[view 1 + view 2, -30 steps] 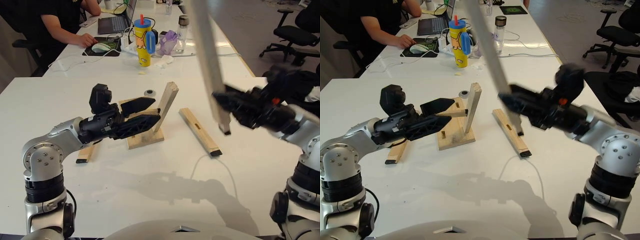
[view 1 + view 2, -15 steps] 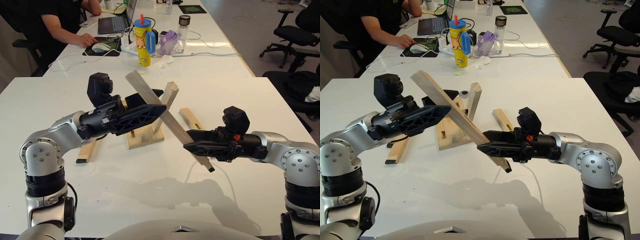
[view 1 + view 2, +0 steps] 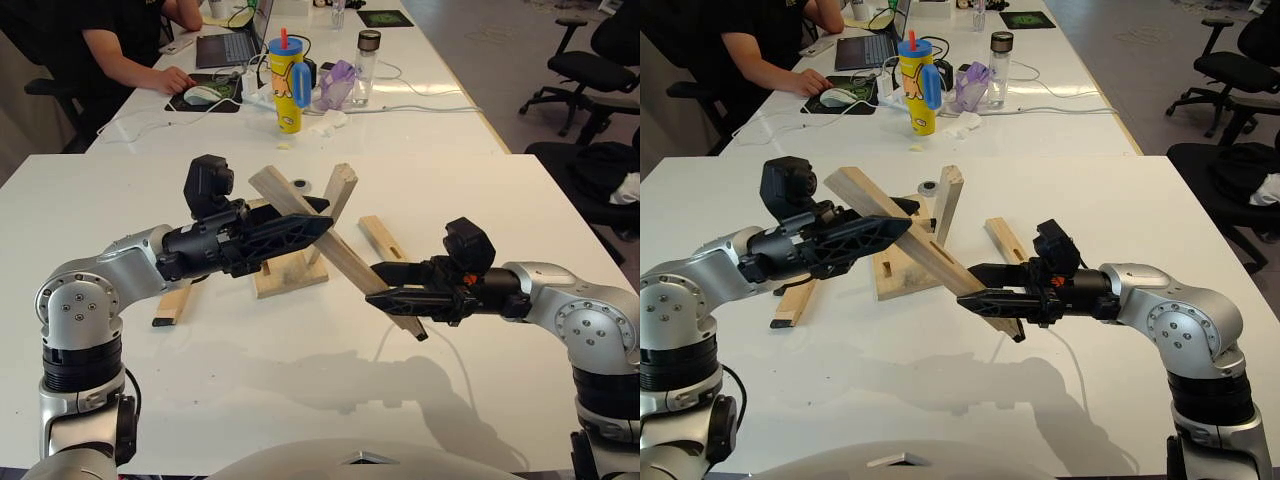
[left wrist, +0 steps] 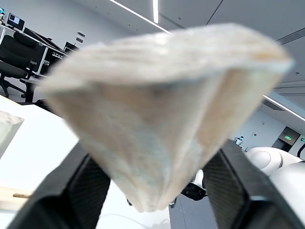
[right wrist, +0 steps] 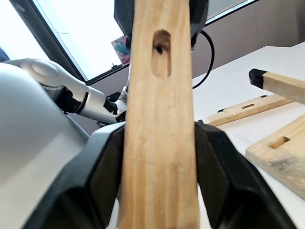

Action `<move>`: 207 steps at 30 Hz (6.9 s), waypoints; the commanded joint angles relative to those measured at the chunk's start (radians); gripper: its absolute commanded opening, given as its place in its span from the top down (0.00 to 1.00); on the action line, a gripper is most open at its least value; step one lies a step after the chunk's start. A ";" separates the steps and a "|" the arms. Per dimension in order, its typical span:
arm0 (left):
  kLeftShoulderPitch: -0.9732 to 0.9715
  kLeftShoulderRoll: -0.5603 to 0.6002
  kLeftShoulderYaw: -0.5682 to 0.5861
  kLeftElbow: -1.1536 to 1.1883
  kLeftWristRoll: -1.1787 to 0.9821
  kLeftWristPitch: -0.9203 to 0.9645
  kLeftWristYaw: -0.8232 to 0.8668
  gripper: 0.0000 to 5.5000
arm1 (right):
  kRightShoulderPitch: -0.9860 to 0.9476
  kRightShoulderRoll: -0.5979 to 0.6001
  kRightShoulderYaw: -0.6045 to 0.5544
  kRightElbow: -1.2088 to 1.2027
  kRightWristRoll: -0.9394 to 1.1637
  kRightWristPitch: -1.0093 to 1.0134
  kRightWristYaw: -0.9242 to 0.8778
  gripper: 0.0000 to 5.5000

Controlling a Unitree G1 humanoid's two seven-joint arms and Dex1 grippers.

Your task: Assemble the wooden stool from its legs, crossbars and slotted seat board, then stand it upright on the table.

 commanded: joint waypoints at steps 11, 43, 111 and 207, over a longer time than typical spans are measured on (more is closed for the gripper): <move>0.091 0.102 -0.028 0.011 0.114 0.008 -0.099 0.63 | -0.032 0.015 -0.010 0.070 0.044 0.041 -0.034 0.56; 0.069 0.420 0.130 0.442 0.659 -0.264 -0.530 0.63 | -0.126 0.648 0.293 0.642 -0.703 -0.441 -0.616 0.41; -0.024 0.168 -0.363 0.353 1.074 -0.386 -0.433 0.63 | 0.047 0.608 0.313 0.158 -0.731 -0.347 -0.516 0.56; -0.303 -0.139 -0.158 0.345 0.899 -0.425 0.149 0.50 | 0.026 0.550 0.512 0.563 -1.129 -0.355 -0.729 1.00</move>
